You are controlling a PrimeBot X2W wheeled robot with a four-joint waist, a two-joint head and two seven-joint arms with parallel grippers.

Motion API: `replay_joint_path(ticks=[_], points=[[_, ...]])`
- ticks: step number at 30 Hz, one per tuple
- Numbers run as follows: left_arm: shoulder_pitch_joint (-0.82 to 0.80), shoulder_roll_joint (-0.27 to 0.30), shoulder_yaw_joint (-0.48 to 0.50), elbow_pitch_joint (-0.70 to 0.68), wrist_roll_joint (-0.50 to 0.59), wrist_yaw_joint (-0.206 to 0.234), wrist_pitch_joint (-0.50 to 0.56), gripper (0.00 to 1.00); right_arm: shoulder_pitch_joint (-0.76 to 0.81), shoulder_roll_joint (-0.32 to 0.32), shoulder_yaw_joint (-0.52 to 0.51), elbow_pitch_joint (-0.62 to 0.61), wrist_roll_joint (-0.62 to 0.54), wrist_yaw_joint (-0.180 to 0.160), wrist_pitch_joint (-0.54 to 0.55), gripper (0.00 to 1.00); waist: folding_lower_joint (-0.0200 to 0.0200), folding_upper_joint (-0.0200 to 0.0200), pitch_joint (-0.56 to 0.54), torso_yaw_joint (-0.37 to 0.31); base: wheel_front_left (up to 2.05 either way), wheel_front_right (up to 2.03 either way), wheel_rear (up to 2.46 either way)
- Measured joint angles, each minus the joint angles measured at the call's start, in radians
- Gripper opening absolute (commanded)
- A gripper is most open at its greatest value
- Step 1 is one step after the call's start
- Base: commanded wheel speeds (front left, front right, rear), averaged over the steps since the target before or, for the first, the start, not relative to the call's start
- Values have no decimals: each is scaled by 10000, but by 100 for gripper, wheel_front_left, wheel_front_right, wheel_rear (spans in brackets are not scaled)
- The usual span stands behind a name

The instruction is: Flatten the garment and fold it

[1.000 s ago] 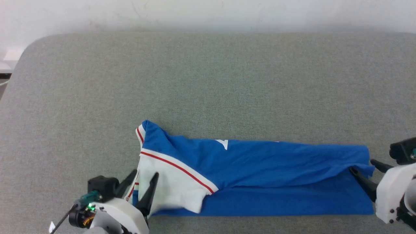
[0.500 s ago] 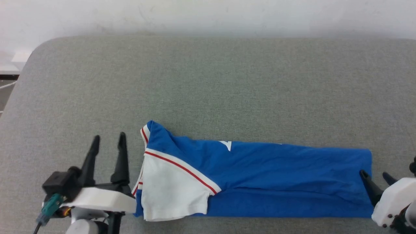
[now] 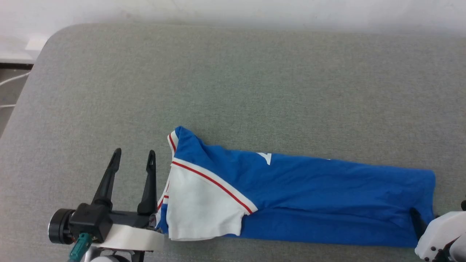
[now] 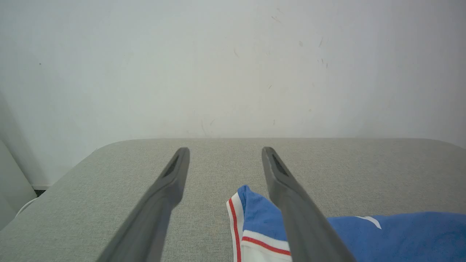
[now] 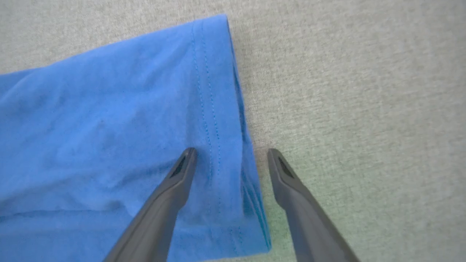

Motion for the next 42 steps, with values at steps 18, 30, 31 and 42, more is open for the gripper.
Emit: replay_joint_path(ticks=[18, 30, 31, 42], points=[[-5, -176, -94, 418, 407, -347, 0, 100, -297, -128, 430, 940, 815, -59, -700, 0, 0, 0, 92, 66, 0, 0, 0], [-5, -199, -88, 631, 376, -439, 0, 100, -399, -1118, -997, 815, 104, 13, -675, 0, 0, 0, -114, -157, 0, 0, 0], [-5, -201, -86, 644, 364, -439, 0, 100, -397, -1137, -974, 738, 104, 13, -623, 0, 0, 0, -119, -161, 0, 0, 0], [3, -251, -90, 826, 255, -510, 0, 100, 748, -924, 376, -2050, 694, 8, 476, 0, 0, 0, -436, -13, 0, 0, 0]])
